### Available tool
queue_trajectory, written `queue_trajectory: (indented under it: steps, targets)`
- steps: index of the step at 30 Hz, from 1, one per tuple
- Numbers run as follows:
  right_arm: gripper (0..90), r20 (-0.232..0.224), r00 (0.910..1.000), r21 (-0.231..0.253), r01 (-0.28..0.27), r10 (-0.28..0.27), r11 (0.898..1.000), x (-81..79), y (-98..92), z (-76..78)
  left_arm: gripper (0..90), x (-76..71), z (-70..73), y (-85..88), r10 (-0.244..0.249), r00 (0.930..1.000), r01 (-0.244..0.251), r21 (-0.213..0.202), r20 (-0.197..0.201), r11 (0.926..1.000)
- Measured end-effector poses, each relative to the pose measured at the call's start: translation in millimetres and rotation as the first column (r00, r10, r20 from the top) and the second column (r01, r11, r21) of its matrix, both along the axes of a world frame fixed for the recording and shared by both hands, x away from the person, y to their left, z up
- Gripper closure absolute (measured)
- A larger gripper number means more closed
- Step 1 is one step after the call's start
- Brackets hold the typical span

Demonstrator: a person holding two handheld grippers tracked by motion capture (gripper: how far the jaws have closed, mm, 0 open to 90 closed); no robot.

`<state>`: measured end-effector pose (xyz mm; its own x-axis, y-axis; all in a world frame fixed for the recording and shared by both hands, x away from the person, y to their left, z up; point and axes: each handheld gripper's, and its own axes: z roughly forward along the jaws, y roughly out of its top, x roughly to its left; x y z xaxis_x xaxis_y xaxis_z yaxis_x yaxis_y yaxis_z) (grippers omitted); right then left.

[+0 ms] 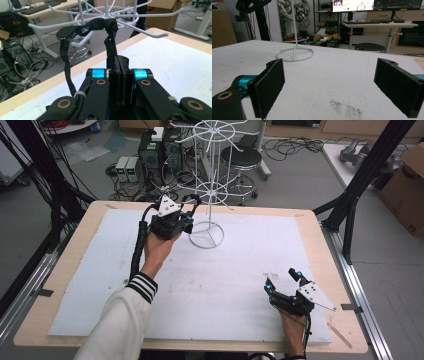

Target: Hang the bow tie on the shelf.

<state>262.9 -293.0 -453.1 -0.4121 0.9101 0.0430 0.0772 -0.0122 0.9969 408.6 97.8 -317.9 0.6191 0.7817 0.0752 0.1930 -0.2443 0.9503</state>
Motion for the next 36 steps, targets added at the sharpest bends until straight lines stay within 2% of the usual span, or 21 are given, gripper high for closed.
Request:
queue_trajectory:
  steps: [4,7,11,13,15,18,21,25,28,30,32,33,36]
  targets:
    - [8.8,0.001,1.0,0.0,0.001,-0.001,1.0,0.1,-0.1,0.0,86.8,0.7,-6.6,-1.5,-0.017,0.9996,0.016,-0.01,-0.024,0.9998]
    - [8.8,-0.001,1.0,-0.001,-0.002,0.002,1.0,-0.3,0.2,0.0,81.4,-0.7,-10.4,-1.9,-0.008,0.9994,0.009,0.011,-0.033,0.9999]
    - [8.8,0.003,1.0,0.0,-0.002,0.002,1.0,-0.1,-0.3,-0.1,59.7,-5.0,-12.6,-1.6,0.028,0.9996,-0.029,0.061,0.006,0.9977]
    - [8.8,0.008,1.0,0.0,-0.001,0.001,1.0,-0.5,-0.2,-0.2,47.3,-6.9,-14.2,1.3,0.024,0.9997,-0.025,0.041,0.009,0.9988]
    - [8.8,0.009,1.0,-0.001,-0.002,0.002,1.0,-0.7,-0.1,-0.2,30.2,-9.5,-16.0,6.4,-0.009,0.9999,0.009,0.006,-0.004,0.9999]
    - [8.8,0.002,1.0,0.001,-0.005,0.005,1.0,0.0,-0.2,-0.1,14.2,-17.1,-19.9,17.9,-0.062,0.9978,0.063,-0.019,0.024,0.9978]
    - [8.8,-0.003,1.0,-0.002,-0.007,0.007,1.0,-0.5,0.3,-0.1,10.9,-24.5,-24.6,31.3,-0.095,0.9951,0.096,-0.043,0.026,0.9944]
    - [8.8,0.005,0.9999,-0.007,-0.009,0.009,1.0,-0.8,0.5,-0.1,10.7,-41.7,-33.0,54.5,-0.13,0.9895,0.131,-0.025,0.064,0.991]
    - [8.8,0.012,0.9999,-0.009,-0.008,0.008,1.0,-1.5,0.7,-0.3,10.7,-58.7,-41.4,75.8,-0.145,0.9857,0.147,-0.024,0.087,0.9888]
    - [8.8,0.016,0.9998,-0.008,-0.009,0.009,1.0,-1.8,0.8,-0.5,10.7,-78.4,-50.7,98.9,-0.135,0.9825,0.137,-0.006,0.128,0.9906]
    - [8.8,0.029,0.9995,-0.014,-0.01,0.011,1.0,-2.5,1.0,-0.7,10.8,-96.9,-63.0,123.8,-0.121,0.9778,0.131,-0.049,0.171,0.9902]
    - [8.8,0.029,0.9995,-0.018,-0.01,0.01,1.0,-2.4,1.0,-0.7,10.8,-107.0,-72.4,138.5,-0.099,0.9762,0.115,-0.074,0.193,0.9906]
    - [8.8,0.027,0.9996,-0.017,-0.009,0.009,1.0,-2.6,1.6,-0.7,10.8,-122.2,-92.3,162.9,-0.047,0.9807,0.072,-0.129,0.19,0.989]
